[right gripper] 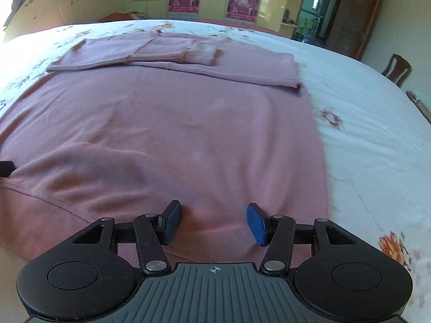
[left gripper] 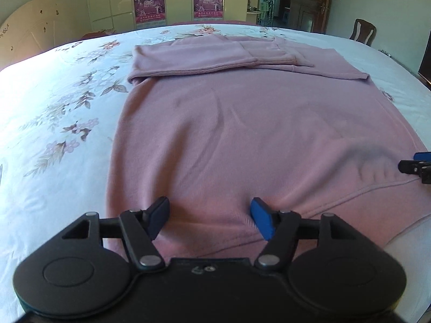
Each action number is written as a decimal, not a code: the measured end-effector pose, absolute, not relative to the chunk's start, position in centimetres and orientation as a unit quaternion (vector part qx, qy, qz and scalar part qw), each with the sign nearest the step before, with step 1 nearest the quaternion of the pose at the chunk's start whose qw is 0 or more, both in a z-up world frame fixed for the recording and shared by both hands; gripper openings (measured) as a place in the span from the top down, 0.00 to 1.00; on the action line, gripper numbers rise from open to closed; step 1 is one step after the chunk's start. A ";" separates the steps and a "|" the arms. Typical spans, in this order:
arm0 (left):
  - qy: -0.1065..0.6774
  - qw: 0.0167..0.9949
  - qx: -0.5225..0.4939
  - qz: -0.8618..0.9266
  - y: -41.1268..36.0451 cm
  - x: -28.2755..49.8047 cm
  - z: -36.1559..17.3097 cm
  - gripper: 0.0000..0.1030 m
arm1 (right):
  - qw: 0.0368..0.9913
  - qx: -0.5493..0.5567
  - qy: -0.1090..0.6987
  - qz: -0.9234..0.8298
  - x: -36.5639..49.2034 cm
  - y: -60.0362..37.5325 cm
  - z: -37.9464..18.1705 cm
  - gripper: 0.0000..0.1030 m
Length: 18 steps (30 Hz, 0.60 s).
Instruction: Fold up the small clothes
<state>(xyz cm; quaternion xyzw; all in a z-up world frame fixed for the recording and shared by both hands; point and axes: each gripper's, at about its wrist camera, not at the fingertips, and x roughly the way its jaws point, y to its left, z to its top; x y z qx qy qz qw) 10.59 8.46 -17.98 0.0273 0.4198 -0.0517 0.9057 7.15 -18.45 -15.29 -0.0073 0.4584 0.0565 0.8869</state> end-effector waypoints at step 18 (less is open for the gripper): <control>0.427 0.899 0.004 -0.094 3.9 11.9 -16.9 0.37 | 0.893 -0.003 0.439 0.103 7.5 -11.2 -12.6 0.41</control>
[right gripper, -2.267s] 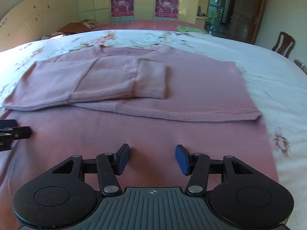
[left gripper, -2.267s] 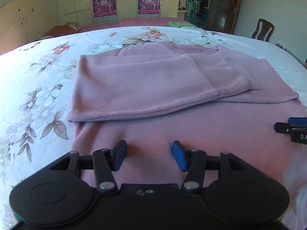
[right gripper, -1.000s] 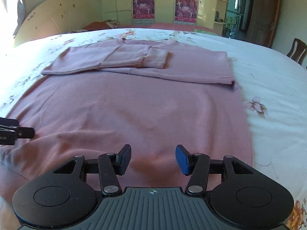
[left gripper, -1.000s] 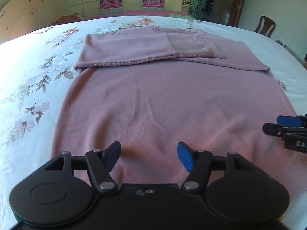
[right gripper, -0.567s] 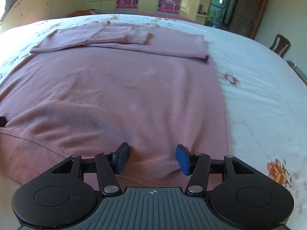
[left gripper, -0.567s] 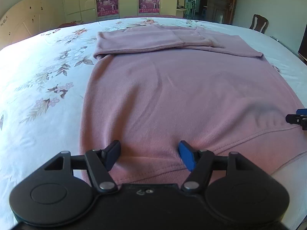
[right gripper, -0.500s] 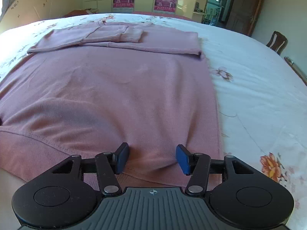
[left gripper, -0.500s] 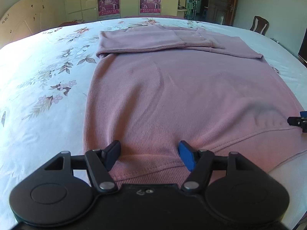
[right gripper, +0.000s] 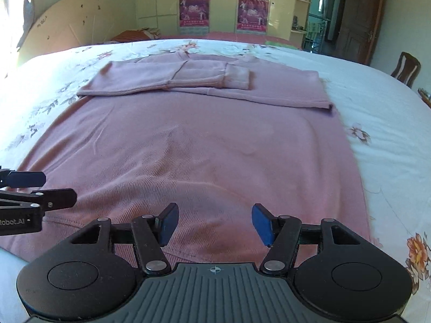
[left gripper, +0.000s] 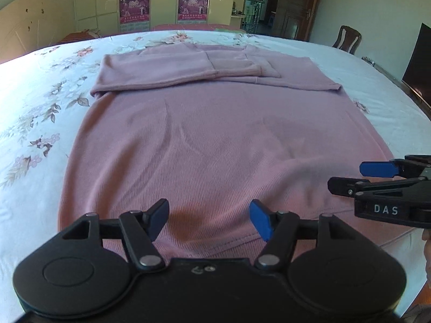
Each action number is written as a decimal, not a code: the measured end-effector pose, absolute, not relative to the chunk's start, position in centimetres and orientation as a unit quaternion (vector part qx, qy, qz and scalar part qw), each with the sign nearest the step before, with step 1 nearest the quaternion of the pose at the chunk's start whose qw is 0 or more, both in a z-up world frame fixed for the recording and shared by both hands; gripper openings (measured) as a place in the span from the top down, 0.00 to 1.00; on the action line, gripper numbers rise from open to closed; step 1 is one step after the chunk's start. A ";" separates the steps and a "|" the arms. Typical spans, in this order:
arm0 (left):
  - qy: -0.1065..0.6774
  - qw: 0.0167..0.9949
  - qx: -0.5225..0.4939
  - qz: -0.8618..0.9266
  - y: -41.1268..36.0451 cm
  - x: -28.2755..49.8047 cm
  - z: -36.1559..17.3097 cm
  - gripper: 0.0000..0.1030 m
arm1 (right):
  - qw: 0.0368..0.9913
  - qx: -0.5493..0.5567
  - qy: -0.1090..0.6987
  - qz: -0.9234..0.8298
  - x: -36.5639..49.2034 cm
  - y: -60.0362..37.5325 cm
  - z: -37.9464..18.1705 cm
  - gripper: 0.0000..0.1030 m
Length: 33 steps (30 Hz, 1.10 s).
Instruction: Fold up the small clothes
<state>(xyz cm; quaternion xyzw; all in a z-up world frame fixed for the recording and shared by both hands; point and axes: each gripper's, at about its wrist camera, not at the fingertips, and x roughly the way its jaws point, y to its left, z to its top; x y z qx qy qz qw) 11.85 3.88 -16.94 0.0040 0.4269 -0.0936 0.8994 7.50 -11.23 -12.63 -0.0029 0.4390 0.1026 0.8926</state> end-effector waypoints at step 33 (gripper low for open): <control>0.440 0.895 -0.068 0.024 13.8 7.7 -16.3 0.24 | 0.887 0.090 0.452 -0.016 0.1 -23.0 -12.4 0.41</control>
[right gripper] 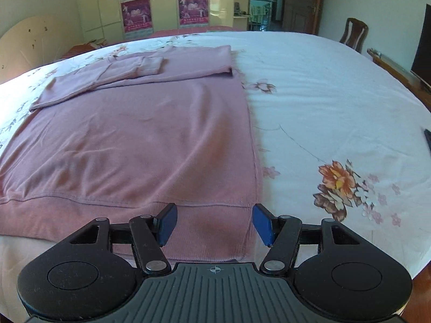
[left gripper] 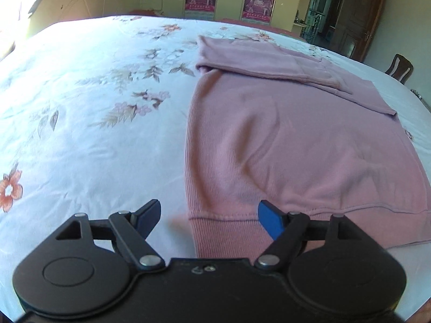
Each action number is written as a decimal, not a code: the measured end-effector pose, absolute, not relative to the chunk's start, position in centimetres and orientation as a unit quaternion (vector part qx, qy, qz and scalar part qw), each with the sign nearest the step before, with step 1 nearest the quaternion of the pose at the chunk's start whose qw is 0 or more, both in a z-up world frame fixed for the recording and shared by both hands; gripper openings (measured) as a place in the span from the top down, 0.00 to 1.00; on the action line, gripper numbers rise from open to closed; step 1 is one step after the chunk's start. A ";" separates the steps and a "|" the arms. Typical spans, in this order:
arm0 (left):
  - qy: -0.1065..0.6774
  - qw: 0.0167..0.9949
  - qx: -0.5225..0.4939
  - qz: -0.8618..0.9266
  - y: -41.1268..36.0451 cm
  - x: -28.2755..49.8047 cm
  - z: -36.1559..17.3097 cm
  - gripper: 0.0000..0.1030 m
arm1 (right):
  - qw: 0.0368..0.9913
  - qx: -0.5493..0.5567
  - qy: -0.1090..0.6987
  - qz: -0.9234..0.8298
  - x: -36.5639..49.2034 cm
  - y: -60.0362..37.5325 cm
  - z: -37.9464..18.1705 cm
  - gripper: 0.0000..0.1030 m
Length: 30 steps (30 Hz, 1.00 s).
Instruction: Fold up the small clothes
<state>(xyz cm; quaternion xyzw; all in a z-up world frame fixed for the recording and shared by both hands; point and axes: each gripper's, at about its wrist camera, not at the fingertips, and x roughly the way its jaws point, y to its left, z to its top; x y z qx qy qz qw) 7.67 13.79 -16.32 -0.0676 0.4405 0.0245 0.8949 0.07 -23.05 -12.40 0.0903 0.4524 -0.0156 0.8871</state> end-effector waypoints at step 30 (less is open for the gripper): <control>0.453 0.886 -0.095 0.000 13.9 5.4 -17.2 0.34 | 0.873 0.167 0.457 -0.022 -0.6 -27.0 -12.6 0.41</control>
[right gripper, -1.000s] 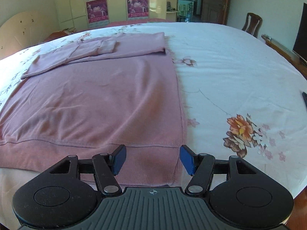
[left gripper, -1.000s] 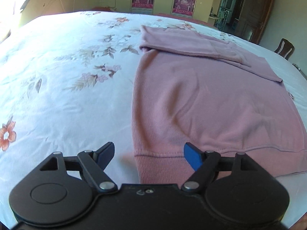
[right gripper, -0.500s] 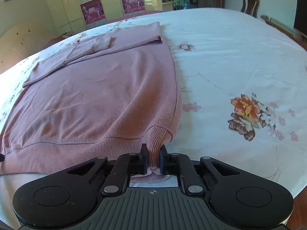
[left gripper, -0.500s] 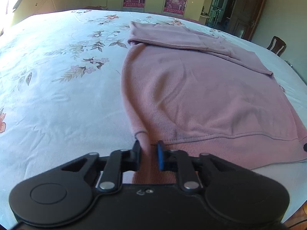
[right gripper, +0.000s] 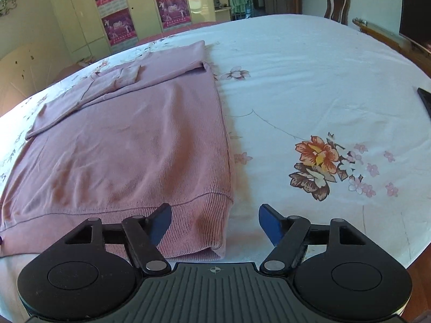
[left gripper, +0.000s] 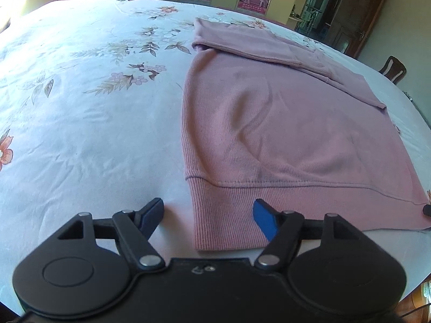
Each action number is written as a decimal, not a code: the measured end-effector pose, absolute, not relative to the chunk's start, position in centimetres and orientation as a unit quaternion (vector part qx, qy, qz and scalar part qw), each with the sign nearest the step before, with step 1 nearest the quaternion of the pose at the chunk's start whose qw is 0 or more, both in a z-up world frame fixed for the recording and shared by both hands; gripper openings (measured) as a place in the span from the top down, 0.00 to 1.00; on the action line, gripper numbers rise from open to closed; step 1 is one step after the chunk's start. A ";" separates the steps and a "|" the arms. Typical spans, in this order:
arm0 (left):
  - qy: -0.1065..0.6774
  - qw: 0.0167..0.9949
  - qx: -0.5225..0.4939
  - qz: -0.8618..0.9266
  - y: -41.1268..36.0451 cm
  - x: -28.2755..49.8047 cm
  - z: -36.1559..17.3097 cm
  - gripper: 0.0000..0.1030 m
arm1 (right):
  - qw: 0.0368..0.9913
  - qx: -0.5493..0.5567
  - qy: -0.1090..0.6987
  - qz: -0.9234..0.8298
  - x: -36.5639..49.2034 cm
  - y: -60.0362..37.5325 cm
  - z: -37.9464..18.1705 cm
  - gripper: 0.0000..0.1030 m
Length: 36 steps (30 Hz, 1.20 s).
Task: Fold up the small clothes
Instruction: 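Grasp the hem with both tools and lift it toward the collar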
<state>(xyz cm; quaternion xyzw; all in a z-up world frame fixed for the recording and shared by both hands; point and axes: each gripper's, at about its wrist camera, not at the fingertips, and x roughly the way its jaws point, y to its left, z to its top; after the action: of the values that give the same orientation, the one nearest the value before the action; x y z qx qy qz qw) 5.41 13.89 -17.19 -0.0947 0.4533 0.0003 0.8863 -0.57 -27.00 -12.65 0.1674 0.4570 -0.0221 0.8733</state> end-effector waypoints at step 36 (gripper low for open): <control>0.300 0.939 -0.159 -0.048 13.4 26.2 -7.3 0.96 | 0.896 0.265 0.352 0.053 21.3 -29.7 -6.2 0.90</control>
<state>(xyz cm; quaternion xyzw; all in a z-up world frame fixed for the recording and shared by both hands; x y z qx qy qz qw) 26.16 13.38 -7.30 -0.1594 0.3001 -0.0478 0.9393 21.35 -29.71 -6.20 0.2653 0.3521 0.0532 0.8960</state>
